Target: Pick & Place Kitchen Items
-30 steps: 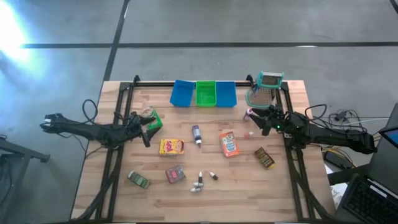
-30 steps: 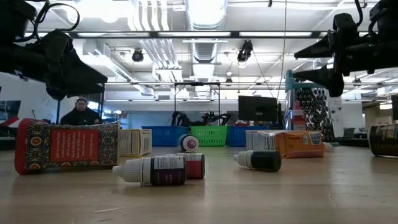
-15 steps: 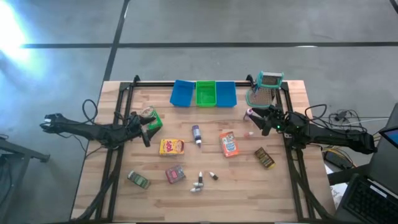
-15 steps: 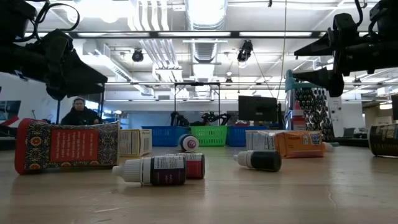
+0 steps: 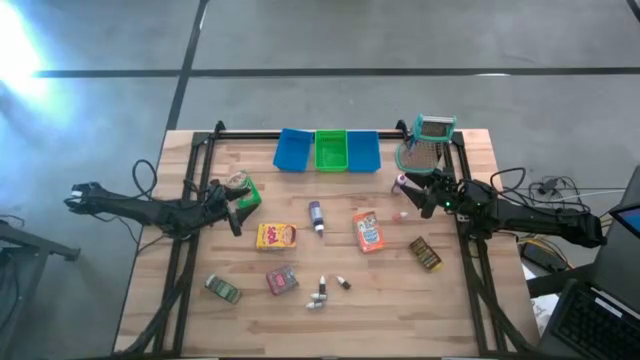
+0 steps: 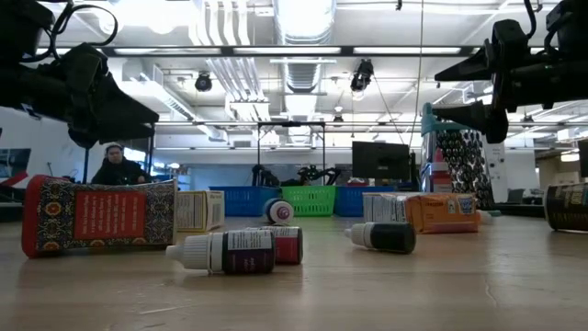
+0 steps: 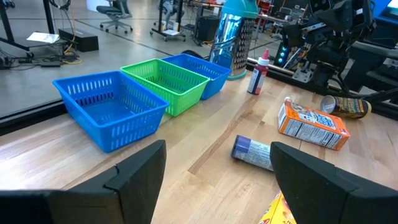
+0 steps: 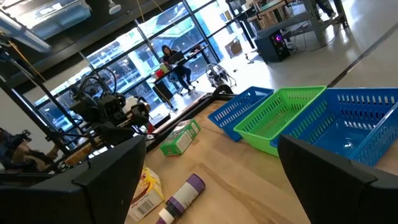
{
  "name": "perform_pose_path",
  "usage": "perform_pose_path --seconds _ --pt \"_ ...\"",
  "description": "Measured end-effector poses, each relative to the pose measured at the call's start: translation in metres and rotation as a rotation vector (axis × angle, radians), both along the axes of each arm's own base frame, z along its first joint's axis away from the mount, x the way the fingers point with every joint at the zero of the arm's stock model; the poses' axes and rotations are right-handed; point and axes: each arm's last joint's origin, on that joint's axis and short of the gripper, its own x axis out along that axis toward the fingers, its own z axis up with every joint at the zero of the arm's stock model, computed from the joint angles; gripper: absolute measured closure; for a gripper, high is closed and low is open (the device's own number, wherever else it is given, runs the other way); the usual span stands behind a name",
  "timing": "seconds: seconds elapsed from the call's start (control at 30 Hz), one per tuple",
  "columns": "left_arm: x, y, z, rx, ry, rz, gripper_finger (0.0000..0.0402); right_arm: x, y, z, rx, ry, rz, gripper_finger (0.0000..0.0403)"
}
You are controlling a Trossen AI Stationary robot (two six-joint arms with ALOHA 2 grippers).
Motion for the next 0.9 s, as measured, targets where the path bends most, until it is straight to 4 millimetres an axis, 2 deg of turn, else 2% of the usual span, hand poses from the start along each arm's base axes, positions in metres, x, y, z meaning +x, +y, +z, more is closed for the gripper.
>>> perform_pose_path --seconds 0.9 --pt "0.0 -0.0001 0.0 -0.001 0.0 -0.003 0.0108 0.0 0.0 0.0 0.0 0.0 0.0 0.0127"
